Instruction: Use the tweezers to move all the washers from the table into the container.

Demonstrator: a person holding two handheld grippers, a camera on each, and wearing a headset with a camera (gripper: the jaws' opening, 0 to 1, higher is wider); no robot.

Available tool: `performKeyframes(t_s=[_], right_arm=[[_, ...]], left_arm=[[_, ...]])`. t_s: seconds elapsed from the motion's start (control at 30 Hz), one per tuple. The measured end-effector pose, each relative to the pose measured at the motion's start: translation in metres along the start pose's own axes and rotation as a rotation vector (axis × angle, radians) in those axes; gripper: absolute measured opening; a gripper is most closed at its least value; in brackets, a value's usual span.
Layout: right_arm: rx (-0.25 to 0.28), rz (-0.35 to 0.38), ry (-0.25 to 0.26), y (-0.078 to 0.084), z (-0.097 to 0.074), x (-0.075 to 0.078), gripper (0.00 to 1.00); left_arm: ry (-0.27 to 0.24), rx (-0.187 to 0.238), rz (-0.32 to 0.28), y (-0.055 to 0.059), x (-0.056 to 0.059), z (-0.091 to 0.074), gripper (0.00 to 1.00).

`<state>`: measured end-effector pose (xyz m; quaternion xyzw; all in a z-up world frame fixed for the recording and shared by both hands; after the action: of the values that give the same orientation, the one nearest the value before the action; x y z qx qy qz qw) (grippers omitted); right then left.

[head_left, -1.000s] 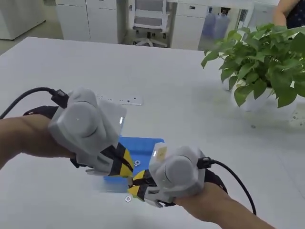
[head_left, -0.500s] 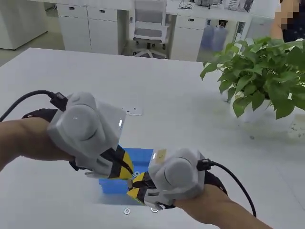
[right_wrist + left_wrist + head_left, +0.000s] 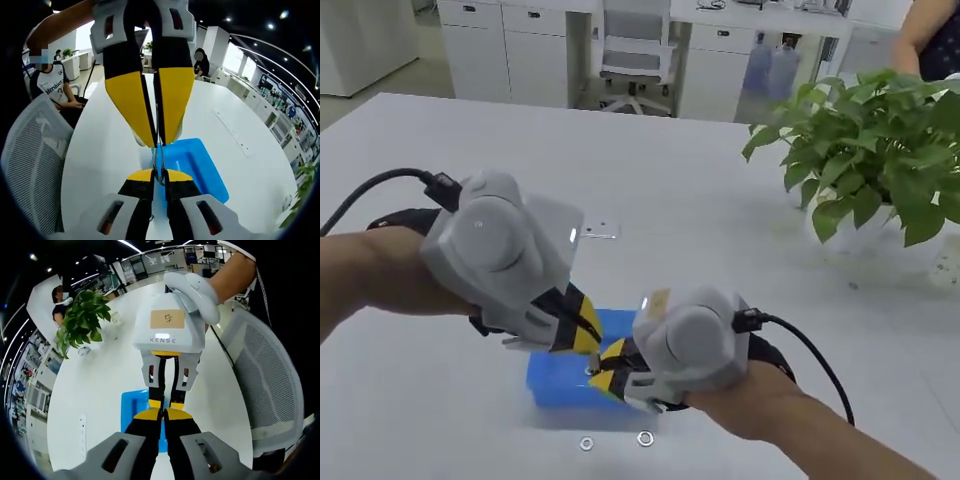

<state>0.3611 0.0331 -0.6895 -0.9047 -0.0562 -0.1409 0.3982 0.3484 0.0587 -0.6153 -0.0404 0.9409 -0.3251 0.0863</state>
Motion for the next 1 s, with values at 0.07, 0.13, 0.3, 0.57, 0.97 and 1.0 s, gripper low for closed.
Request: performKeyframes(t_s=[0.07, 0.13, 0.3, 0.57, 0.97, 1.0], right_arm=[[0.000, 0.000, -0.002, 0.001, 0.002, 0.004, 0.09], [0.000, 0.002, -0.003, 0.002, 0.004, 0.006, 0.09], [0.002, 0.007, -0.007, 0.005, 0.011, 0.012, 0.09], [0.005, 0.015, -0.016, 0.010, 0.020, 0.019, 0.09], [0.002, 0.035, -0.038, 0.019, 0.039, 0.030, 0.10], [0.001, 0.035, -0.039, 0.020, 0.041, 0.031, 0.10]], left_arm=[[-0.004, 0.001, -0.001, 0.001, -0.003, 0.001, 0.06], [-0.005, 0.002, -0.004, 0.002, -0.006, 0.002, 0.06], [-0.004, 0.001, -0.015, 0.007, -0.014, 0.005, 0.06], [-0.002, -0.001, -0.025, 0.014, -0.024, 0.010, 0.06], [0.000, -0.012, -0.047, 0.029, -0.039, 0.020, 0.06], [-0.001, -0.012, -0.050, 0.031, -0.041, 0.022, 0.06]])
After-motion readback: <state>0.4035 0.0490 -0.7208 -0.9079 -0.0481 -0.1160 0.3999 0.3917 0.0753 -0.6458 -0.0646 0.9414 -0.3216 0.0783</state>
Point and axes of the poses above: the centre of the closed fingertips' face, and the gripper's own axes: z roughly forward along the fingers, x roughly to its right, y roughly out of its underside, the point moved 4 cm from there along -z, roughly backward along the fingers, and after that the axes turned 10 degrees about -z, right-handed, at the moved point
